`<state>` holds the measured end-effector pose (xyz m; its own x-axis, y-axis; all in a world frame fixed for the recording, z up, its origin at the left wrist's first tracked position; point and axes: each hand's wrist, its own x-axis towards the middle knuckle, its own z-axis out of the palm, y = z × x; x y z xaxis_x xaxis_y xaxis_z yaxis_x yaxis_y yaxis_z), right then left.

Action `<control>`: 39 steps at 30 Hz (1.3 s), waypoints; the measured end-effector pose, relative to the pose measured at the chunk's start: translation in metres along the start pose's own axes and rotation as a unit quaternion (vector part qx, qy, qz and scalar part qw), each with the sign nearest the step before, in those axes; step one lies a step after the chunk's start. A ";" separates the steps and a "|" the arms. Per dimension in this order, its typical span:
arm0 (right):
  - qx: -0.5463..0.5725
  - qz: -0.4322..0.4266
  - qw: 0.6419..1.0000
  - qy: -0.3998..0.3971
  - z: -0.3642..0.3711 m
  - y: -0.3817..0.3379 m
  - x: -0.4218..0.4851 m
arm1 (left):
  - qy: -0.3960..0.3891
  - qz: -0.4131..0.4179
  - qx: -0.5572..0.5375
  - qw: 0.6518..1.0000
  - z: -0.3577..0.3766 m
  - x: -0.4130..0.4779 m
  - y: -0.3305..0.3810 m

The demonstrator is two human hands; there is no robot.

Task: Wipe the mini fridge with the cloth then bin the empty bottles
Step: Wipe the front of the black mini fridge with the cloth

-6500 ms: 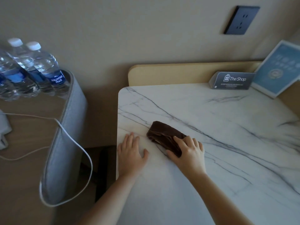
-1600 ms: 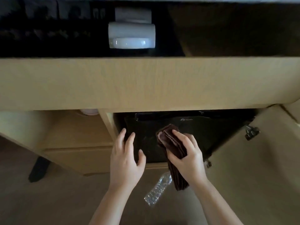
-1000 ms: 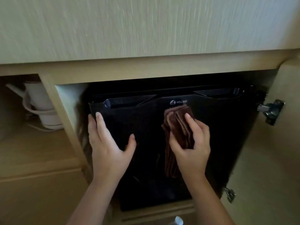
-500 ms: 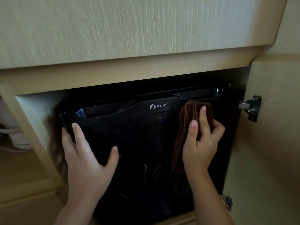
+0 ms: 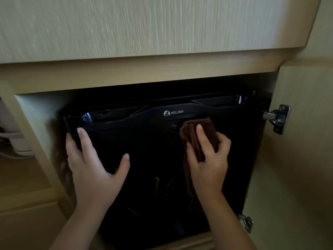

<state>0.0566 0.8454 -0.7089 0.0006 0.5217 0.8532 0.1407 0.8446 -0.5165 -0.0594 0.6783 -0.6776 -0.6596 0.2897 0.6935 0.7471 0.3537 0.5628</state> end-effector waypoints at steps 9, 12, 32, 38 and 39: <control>0.020 0.177 0.981 0.075 -0.027 0.027 0.029 | 0.006 0.042 0.051 0.998 0.000 0.001 -0.010; 0.011 0.104 0.993 0.047 -0.011 0.011 0.011 | 0.018 0.036 0.042 0.998 0.002 0.000 -0.010; 0.056 0.129 0.986 0.094 -0.008 0.003 0.035 | 0.046 0.036 0.046 0.997 0.016 -0.001 -0.021; 0.052 -0.021 0.998 -0.042 0.006 -0.015 0.002 | 0.059 0.018 -0.010 0.998 0.025 0.011 -0.045; 0.066 -0.008 0.997 -0.028 0.001 -0.009 0.007 | 0.061 0.014 -0.020 0.998 0.026 0.012 -0.047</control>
<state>0.0544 0.8414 -0.6986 -0.0563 0.5112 0.8576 0.0080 0.8592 -0.5116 -0.1049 0.6886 -0.7076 -0.6256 0.1879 0.7571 0.7691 0.3111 0.5583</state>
